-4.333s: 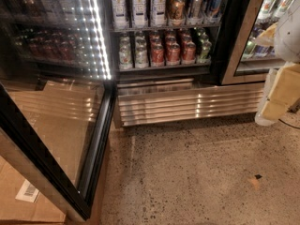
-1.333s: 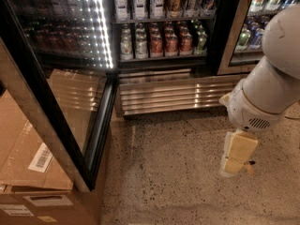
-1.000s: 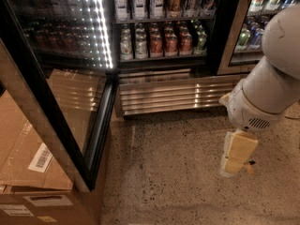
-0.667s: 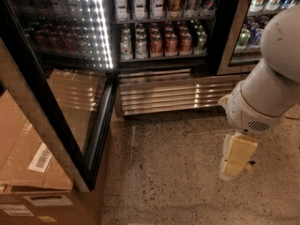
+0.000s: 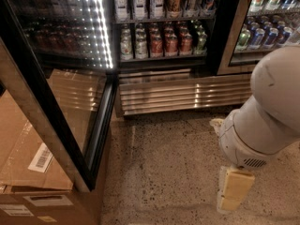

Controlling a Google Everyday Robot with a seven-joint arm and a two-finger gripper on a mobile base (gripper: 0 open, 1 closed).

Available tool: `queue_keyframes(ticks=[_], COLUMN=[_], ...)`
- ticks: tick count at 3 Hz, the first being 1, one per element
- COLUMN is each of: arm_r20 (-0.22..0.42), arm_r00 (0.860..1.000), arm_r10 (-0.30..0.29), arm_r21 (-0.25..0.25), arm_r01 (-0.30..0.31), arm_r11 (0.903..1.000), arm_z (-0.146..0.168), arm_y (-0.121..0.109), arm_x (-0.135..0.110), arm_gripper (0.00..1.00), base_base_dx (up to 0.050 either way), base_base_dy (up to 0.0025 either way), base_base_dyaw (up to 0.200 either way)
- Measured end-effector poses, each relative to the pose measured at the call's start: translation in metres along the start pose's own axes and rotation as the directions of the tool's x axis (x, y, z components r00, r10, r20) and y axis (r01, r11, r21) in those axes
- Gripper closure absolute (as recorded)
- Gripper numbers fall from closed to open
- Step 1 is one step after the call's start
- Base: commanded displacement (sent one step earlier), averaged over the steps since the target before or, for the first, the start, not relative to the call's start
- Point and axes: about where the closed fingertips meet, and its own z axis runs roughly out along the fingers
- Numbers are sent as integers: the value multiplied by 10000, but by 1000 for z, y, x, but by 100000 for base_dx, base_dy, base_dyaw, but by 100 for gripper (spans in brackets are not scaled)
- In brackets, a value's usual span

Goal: Close left fridge door

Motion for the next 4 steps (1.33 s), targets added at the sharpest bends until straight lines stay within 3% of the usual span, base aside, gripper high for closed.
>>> queue_keyframes(ticks=[1,2,3,4], arm_r20=[269,1373,3103,3588], arm_r00=[9996,9904,9506,9306], arm_r10=[-75,142,-10,-725], arm_r21=[-49,-108,-414,-210], arm_r01=[76,-128,145,857], arm_r11=[10000,9999,9990,9961], arm_z=[-1,-2,-4,-7], arm_y=[1,-2,0,1], arm_x=[1,13,14,4], arm_gripper=[0,0,0,0], base_base_dx=[0,0,0,0], base_base_dy=[0,0,0,0], base_base_dyaw=[0,0,0,0])
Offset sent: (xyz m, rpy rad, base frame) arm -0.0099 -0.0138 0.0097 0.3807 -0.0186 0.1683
